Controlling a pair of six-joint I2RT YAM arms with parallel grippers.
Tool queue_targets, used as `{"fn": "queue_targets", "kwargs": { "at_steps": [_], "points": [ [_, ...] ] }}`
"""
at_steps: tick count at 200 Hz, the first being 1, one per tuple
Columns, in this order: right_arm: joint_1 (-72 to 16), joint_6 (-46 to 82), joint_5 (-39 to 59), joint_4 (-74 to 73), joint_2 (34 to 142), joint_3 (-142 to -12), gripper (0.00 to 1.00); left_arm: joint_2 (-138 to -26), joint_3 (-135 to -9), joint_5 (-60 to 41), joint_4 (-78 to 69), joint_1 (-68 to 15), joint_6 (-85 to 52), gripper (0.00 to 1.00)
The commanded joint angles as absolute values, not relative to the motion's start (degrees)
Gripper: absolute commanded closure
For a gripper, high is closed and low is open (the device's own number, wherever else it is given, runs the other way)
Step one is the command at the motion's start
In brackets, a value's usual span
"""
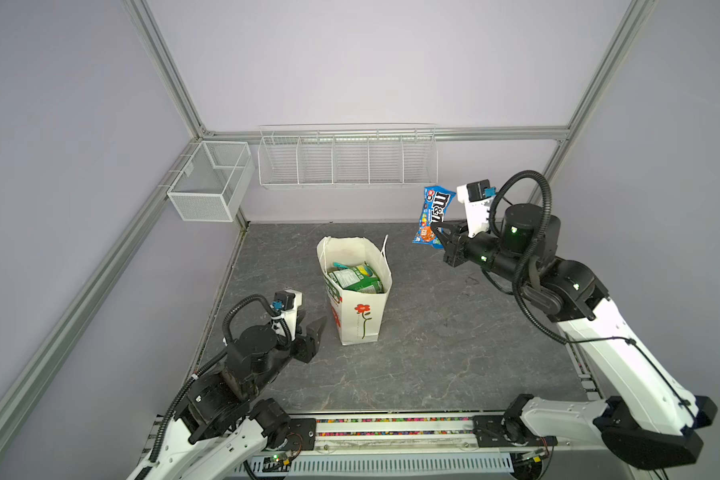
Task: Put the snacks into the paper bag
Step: 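Carry the M&M's pack with the right gripper toward the bag, then lower the M&M's pack into the bag and open the right gripper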
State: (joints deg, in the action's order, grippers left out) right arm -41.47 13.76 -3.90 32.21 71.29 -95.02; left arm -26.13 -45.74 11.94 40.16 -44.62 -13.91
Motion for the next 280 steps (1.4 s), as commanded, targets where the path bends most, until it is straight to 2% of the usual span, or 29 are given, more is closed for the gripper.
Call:
{"fn": "queue_targets", "kwargs": {
  "at_steps": [1, 130, 280],
  "points": [
    [-43.03, 10.99, -5.90, 29.26, 71.88, -96.66, 0.93, -25.51, -45.35, 11.55, 40.16, -44.29, -14.42, 0.42],
    [-50.48, 5.56, -9.94, 28.62, 76.61, -99.95, 0.93, -25.42, -45.34, 11.38, 40.21, -44.28, -14.40, 0.42],
    [-54.76, 1.85, -12.93, 30.58, 83.75, -106.19, 0.93, -25.41, -45.23, 10.76, 40.17, -44.28, -14.59, 0.42]
  ]
}}
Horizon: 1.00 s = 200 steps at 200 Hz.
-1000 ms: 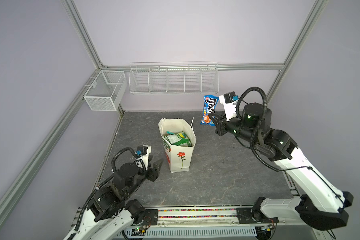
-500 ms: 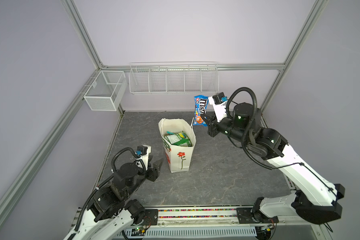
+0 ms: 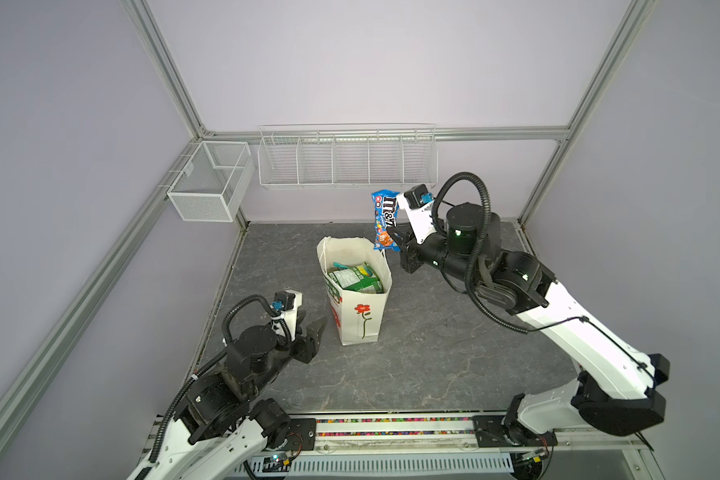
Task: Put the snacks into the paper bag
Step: 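Lower the M&M's pack into the bag and open the right gripper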
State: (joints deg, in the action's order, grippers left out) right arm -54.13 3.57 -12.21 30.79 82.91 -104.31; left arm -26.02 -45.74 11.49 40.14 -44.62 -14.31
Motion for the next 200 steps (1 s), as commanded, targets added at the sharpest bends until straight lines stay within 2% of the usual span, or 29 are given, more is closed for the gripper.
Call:
{"fn": "queue_targets", "kwargs": {
  "at_steps": [1, 200],
  "points": [
    [-54.76, 1.89, -12.92, 30.54, 83.84, -106.22, 0.93, -25.40, -45.25, 10.74, 40.21, -44.29, -14.59, 0.42],
    [-55.52, 1.75, -11.52, 31.65, 90.64, -107.97, 0.92, -25.46, -45.14, 9.78, 40.17, -44.29, -14.50, 0.42]
  ]
}}
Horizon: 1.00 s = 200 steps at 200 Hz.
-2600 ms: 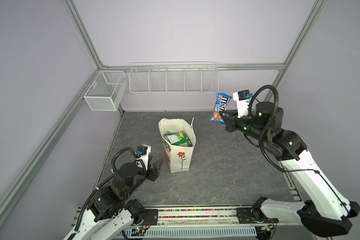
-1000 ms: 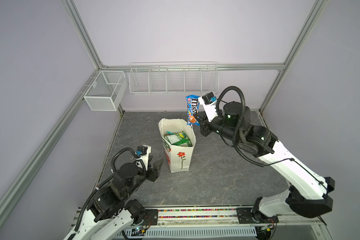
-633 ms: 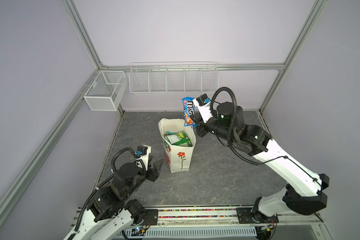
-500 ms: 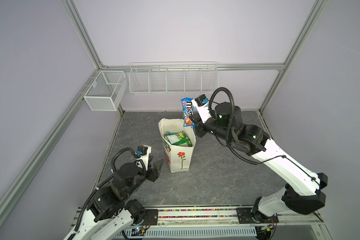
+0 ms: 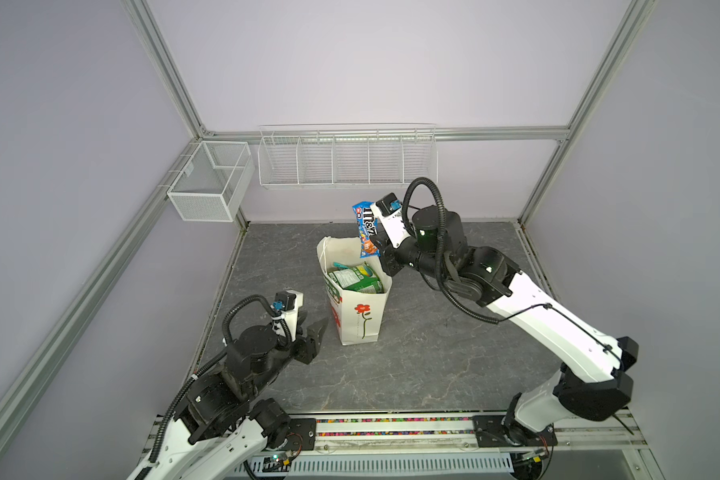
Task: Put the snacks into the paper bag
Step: 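Lower the M&M's pack into the bag and open the right gripper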
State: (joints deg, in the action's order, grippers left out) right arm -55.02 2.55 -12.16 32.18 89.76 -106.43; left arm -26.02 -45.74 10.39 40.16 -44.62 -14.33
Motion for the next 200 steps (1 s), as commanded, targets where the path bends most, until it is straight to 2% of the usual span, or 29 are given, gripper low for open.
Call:
{"fn": "queue_targets", "kwargs": {
  "at_steps": [1, 200],
  "points": [
    [-55.49, 1.75, -11.47, 31.69, 90.63, -107.95, 0.92, -25.47, -45.20, 9.81, 40.17, -44.29, -14.50, 0.42],
    [-55.53, 2.90, -10.89, 37.99, 98.82, -112.14, 0.92, -25.07, -45.13, 9.53, 40.17, -44.29, -14.55, 0.42]
  ]
}}
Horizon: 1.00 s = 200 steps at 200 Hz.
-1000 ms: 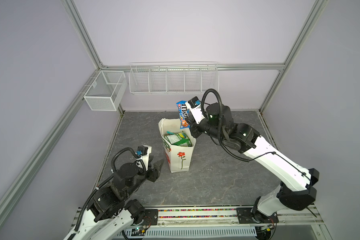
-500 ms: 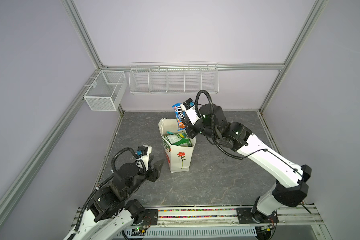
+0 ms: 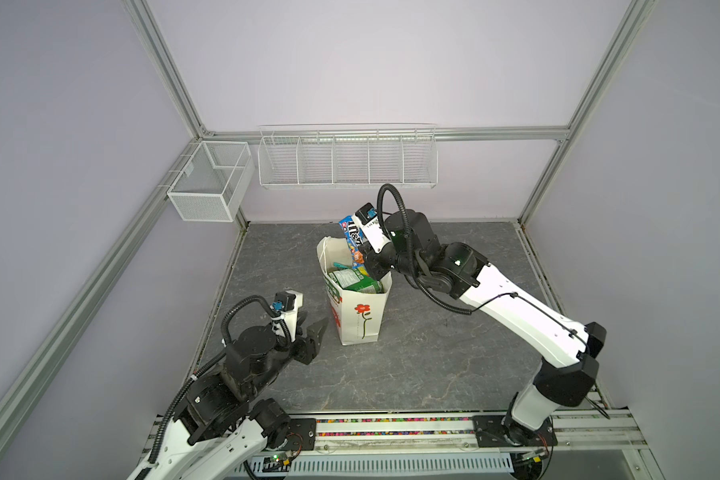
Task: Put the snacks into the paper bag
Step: 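Lower the M&M's pack into the bag and open the right gripper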
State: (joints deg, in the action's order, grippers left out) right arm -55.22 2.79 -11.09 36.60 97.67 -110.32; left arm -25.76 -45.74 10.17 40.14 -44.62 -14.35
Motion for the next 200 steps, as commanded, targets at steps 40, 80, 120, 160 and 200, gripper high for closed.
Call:
{"fn": "queue_targets", "kwargs": {
  "at_steps": [40, 80, 120, 160, 200],
  "points": [
    [-55.42, 3.06, -11.38, 38.93, 100.30, -112.78, 0.91, -25.12, -45.09, 9.59, 40.17, -44.29, -14.55, 0.42],
    [-55.39, 3.34, -11.74, 39.99, 101.61, -113.45, 0.90, -25.13, -45.09, 9.66, 40.17, -44.29, -14.51, 0.41],
    [-55.30, 3.49, -12.10, 40.54, 102.30, -113.60, 0.90, -25.11, -45.15, 9.70, 40.17, -44.27, -14.53, 0.42],
    [-55.38, 3.65, -12.13, 40.79, 102.74, -113.60, 0.90, -25.11, -45.09, 9.75, 40.17, -44.25, -14.59, 0.41],
    [-55.31, 3.87, -12.22, 40.96, 103.02, -113.73, 0.90, -25.06, -45.13, 9.69, 40.17, -44.30, -14.59, 0.41]
  ]
}}
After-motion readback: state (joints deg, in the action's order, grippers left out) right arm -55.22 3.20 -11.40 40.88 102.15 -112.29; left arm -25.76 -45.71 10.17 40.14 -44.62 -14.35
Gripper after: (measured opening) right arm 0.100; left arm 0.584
